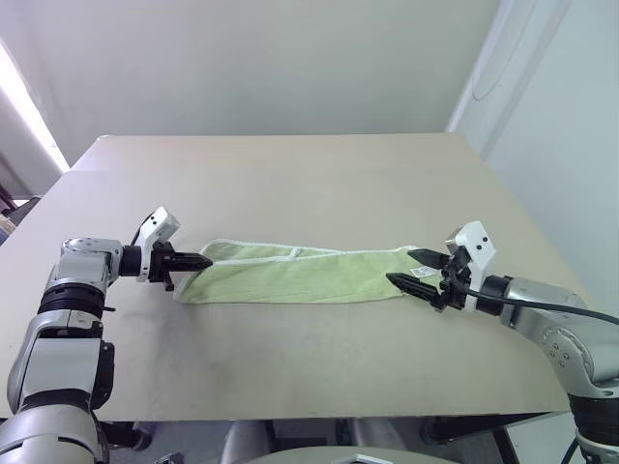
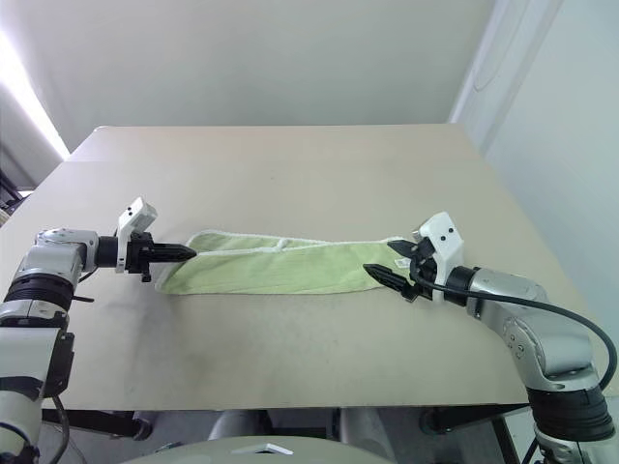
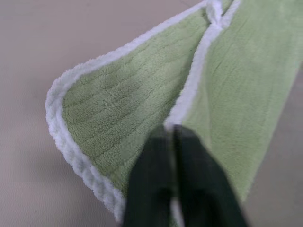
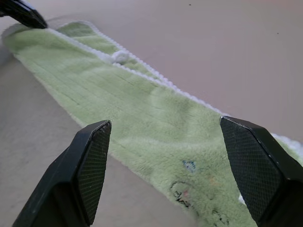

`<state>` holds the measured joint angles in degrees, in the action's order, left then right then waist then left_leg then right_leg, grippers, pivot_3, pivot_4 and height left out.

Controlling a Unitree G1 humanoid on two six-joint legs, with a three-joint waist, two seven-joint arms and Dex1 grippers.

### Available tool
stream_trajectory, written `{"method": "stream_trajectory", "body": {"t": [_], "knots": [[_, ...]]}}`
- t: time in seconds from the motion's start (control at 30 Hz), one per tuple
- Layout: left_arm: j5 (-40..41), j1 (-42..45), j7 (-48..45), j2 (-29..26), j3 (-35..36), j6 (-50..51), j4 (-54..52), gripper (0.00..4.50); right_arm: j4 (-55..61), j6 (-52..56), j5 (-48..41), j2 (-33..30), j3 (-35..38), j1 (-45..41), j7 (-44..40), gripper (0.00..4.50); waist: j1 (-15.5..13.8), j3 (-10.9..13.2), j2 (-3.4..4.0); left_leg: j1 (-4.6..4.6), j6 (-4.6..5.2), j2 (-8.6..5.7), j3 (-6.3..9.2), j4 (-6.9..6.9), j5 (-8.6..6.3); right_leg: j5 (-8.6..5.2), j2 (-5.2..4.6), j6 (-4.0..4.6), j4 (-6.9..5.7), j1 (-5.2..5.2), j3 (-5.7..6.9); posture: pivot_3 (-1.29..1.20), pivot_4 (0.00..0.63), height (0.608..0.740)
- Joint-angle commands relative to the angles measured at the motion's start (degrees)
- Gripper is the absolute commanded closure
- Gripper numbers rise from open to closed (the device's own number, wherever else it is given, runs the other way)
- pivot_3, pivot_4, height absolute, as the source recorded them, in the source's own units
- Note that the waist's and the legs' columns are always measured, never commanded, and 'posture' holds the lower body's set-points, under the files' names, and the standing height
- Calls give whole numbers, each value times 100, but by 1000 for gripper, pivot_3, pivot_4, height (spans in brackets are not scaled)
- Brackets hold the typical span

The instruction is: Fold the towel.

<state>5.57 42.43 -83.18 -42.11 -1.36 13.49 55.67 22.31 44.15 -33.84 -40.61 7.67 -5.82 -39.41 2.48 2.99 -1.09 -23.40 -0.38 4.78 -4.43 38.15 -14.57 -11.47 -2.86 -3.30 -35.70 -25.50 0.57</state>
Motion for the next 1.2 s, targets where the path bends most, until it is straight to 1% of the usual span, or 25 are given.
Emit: {"method": "stream_trajectory", "body": {"t": [0.03, 0.17, 0.3, 0.4, 0.53, 0.57, 0.63, 1.0, 1.1, 1.2], "knots": [[47, -6, -156, -110, 11, 101, -250, 4441, 31, -113, 41, 42, 44, -147, 35, 667, 0, 0, 0, 0, 0, 0, 0, 0, 0, 0, 0, 0, 0, 0, 0, 0, 0, 683], [172, 131, -151, -98, 153, 334, -265, 4441, -27, -139, 82, 78, 67, -186, 61, 667, -1, 0, 0, 0, 0, 0, 0, 0, 0, 0, -1, 0, 1, 1, 0, 0, 0, 683], [17, 128, -190, -162, -6, 339, -291, 4441, -45, -131, 108, 114, 68, -219, 82, 667, 0, 0, 0, 0, 0, 0, 0, 0, 0, 0, 0, 0, 0, 0, 0, 0, 0, 683], [22, 130, -281, -158, -47, 572, -306, 4441, -54, -149, 147, 138, 51, -213, 122, 667, 4, 0, 0, 0, 0, 0, 0, 0, 0, 0, 0, 0, 0, 0, 0, 0, 0, 683], [-35, 90, -226, -127, -75, 637, -299, 3626, -31, -162, 171, 164, 62, -174, 137, 667, 1, 0, 0, 0, 0, 0, 0, 0, 0, 0, 0, 0, 0, 0, 0, 0, 0, 683], [-78, 71, -189, -121, -102, 612, -280, 3186, -23, -162, 172, 164, 63, -165, 143, 667, 1, 0, 0, 0, 0, 0, 0, 0, 0, 0, 0, 0, 0, 0, 0, 0, 0, 683], [-168, 61, -94, -114, -172, 650, -261, 2552, -11, -150, 171, 155, 72, -149, 159, 667, 0, 0, 0, 0, 0, 0, 0, 0, 0, 0, 0, 0, 0, 0, 0, 0, 0, 683], [-149, 74, -58, -39, -235, 788, -290, 2552, 8, -145, 192, 110, 102, -113, 188, 667, 0, 0, 0, 0, 0, 0, 0, 0, 0, 0, 0, 0, 0, 0, 0, 0, 0, 683], [-127, 39, -158, -40, -252, 845, -346, 3184, -1, -149, 207, 119, 90, -124, 193, 667, 2, 0, 0, 0, 0, 0, 0, 0, 0, 0, 0, 0, 0, 0, 0, 0, 0, 683], [-113, -16, -311, -57, -281, 882, -442, 4202, -34, -168, 254, 130, 47, -138, 194, 667, 1, 0, 0, 0, 0, 0, 0, 0, 0, 0, 0, 0, 0, 0, 0, 0, 0, 683]]}}
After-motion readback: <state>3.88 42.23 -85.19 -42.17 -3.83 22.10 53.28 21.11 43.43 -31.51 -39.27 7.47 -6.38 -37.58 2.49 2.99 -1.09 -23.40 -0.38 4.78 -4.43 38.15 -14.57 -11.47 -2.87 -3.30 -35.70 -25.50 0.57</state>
